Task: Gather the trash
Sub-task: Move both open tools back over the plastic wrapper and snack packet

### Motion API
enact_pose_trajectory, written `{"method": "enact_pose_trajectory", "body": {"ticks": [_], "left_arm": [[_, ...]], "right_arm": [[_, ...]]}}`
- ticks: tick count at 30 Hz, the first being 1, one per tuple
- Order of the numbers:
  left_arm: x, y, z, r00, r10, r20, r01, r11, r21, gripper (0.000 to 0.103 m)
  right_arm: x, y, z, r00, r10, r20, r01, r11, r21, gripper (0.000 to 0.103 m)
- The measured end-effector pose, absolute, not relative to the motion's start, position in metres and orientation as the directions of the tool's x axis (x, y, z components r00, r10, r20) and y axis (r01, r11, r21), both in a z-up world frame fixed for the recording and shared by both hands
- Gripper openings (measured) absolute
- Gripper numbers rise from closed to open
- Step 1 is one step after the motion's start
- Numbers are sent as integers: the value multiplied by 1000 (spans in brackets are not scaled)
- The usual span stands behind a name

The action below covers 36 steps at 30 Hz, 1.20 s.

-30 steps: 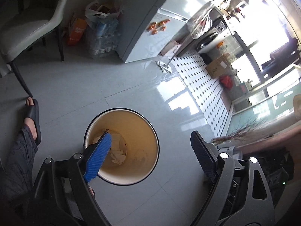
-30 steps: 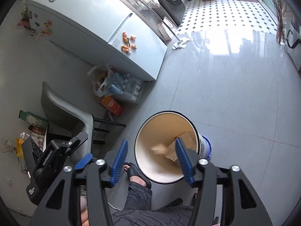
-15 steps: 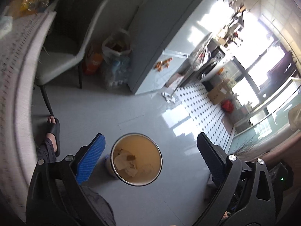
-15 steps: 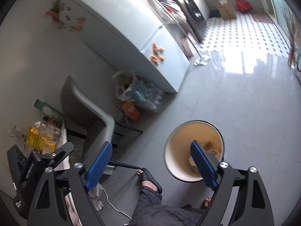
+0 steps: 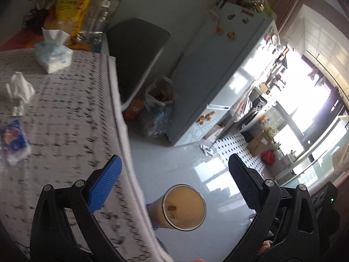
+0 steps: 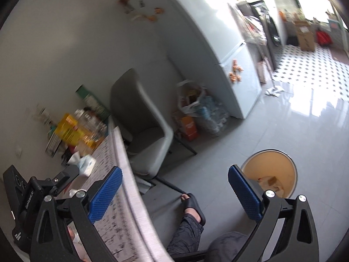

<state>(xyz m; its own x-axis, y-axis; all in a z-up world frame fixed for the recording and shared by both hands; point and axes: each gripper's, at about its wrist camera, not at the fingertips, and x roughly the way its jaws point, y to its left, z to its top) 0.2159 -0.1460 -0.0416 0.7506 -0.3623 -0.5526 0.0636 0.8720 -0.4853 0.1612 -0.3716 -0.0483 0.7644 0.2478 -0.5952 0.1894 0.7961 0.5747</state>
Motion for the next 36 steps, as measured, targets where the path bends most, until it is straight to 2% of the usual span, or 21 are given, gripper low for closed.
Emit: {"method": "enact_pose_trajectory", "body": {"ticks": [9, 18, 24, 33, 36], "left_arm": [[185, -60, -27, 821, -200, -535, -59, 902, -428, 97], [169, 5, -35, 798, -44, -601, -207, 916, -343, 97], [163, 31, -41, 787, -17, -617, -237, 915, -327, 97], [154, 63, -53, 796, -40, -604, -236, 898, -371, 97], [150, 73, -57, 794, -22, -608, -247, 901, -356, 97]], "right_arm": [[165, -290, -33, 738, 331, -589, 73, 828, 557, 95], [175, -231, -32, 715, 394, -578, -21, 838, 545, 95], [181, -200, -34, 687, 414, -598, -66, 854, 516, 95], [191, -161, -43, 647, 412, -642, -76, 873, 482, 95], [190, -147, -44, 644, 379, -665, -88, 900, 427, 95]]}}
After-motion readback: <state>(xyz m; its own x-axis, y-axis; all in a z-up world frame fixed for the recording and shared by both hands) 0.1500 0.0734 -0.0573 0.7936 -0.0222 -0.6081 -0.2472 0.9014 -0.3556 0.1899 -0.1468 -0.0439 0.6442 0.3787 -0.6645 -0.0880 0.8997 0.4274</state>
